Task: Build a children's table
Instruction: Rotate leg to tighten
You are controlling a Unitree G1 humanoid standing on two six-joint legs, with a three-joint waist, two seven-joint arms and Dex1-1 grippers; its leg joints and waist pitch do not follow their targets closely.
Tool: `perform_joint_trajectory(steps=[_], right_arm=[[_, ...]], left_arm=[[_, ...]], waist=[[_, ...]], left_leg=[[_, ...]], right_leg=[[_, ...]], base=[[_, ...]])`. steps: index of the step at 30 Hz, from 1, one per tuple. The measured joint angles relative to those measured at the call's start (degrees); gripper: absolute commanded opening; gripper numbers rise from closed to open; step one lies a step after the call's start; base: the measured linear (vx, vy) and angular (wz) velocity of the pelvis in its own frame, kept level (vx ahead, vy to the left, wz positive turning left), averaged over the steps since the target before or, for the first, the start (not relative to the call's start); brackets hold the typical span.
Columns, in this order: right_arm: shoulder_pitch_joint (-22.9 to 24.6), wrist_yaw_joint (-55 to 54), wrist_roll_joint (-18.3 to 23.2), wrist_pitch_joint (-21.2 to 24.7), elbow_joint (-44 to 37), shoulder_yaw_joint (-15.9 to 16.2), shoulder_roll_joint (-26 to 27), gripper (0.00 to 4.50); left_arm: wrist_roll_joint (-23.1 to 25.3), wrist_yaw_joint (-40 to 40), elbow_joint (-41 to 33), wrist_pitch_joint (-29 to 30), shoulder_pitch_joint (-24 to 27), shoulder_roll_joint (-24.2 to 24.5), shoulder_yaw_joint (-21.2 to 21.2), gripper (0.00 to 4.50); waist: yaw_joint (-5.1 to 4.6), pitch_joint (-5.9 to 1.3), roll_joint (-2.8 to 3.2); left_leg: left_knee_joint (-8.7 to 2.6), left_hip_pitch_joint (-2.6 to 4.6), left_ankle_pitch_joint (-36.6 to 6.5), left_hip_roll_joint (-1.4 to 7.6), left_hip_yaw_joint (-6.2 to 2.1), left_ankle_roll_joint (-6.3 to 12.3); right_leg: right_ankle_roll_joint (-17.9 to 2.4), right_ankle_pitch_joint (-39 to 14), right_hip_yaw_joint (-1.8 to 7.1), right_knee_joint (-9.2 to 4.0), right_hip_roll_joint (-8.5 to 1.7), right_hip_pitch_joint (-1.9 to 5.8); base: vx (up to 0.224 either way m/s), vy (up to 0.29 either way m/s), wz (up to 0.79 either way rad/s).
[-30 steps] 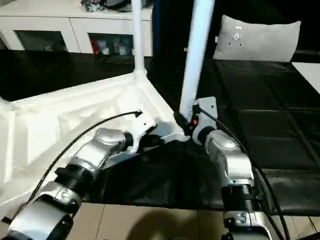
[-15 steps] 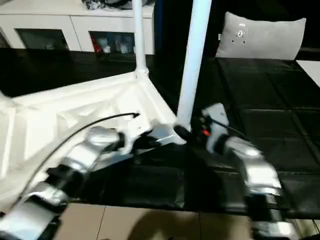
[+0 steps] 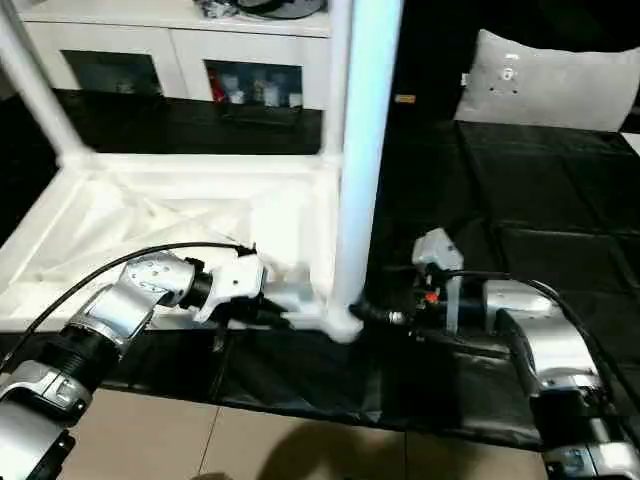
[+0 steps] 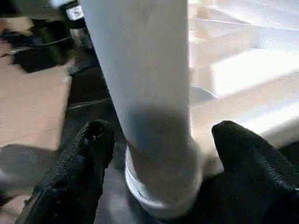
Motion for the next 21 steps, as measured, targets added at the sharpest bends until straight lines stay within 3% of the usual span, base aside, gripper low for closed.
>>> perform_joint_trajectory(steps=[4,14,21], right_arm=[[-0.11,2.25,1.03,0.95,0.03,0.98,-0.11,2.97],[-1.02,2.49,2.17,4.47,1.27,1.08,0.1,2.13],[0.54,-1.58,3.54,8.58,-0.79,-0.73,0.89,2.04]], left_arm=[[-0.13,-0.45,0.06,-0.93,-0.16,0.0,-0.71,0.0],[-0.36,-1.08,0.72,-1.81,-0.34,-0.03,-0.61,0.0],[-0.84,1.37,0.48,2.71,0.02,-1.37,0.97,0.0]], waist=[[0.61,-0.02,-0.25],[0.76,0.01,-0.52],[1.08,-0.02,-0.46]], left_leg=[[0.03,0.0,0.0,0.01,0.0,0.0],[0.03,0.0,0.0,0.02,0.0,0.0],[0.16,0.03,0.02,0.0,0.07,-0.02]], right_leg=[[0.02,-0.01,-0.01,0.02,-0.01,0.0],[0.1,-0.07,-0.03,0.09,-0.01,0.0],[0.15,-0.09,-0.05,0.23,-0.13,0.01]], base=[[0.0,0.0,0.0],[0.0,0.0,0.0],[0.0,0.0,0.0]])
